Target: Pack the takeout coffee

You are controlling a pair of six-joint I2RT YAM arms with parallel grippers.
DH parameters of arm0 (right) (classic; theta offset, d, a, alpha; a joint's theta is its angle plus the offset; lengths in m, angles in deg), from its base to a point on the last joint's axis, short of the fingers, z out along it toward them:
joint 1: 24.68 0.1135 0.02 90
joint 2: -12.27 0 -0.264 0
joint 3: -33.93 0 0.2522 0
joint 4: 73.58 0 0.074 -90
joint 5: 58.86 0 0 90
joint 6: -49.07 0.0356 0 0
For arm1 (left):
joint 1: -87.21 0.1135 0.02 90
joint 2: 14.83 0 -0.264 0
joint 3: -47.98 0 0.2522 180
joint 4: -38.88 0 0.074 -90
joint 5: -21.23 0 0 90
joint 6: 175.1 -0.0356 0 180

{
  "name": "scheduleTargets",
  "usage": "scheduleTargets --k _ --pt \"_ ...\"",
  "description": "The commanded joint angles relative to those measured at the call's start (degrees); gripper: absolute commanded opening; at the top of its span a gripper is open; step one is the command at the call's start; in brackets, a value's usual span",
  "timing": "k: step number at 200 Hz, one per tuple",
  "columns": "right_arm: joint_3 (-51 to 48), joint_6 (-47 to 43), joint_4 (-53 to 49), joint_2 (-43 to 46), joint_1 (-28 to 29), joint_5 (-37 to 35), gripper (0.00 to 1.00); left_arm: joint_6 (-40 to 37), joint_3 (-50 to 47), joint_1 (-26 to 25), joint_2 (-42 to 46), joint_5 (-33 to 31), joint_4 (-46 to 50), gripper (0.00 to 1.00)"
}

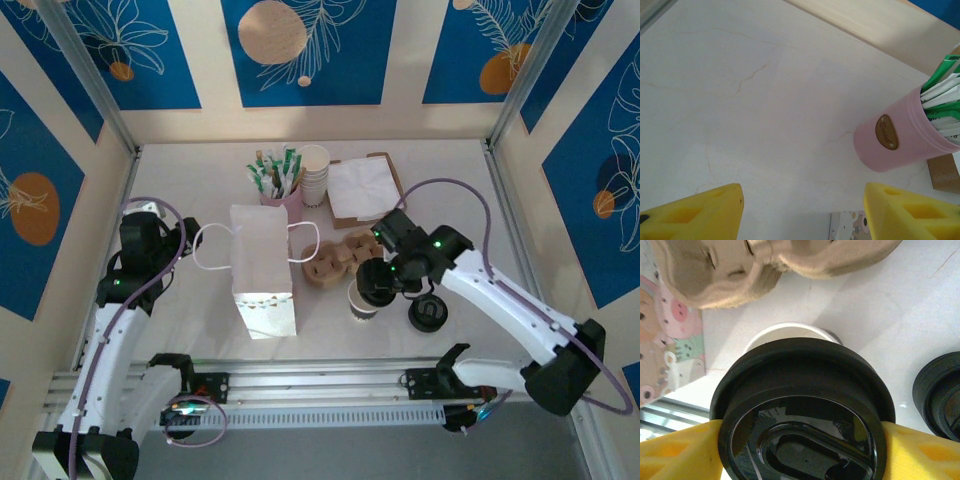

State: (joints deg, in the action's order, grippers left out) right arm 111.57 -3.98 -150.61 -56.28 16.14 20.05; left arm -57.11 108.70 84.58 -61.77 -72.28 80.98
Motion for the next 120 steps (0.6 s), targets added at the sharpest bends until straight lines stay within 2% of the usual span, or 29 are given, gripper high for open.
scheduleTargets --k 1,120 --pt "2.36 -2.45 -3.90 -2.62 2.13 -2.10 0.74 -0.13 -0.60 0.35 0.80 -1.15 -0.28 0.65" --pt "3.91 -2.14 -2.70 -8.97 4.79 -3.33 0.74 -0.21 -0.55 0.35 0.88 -1.33 -0.19 0.65"
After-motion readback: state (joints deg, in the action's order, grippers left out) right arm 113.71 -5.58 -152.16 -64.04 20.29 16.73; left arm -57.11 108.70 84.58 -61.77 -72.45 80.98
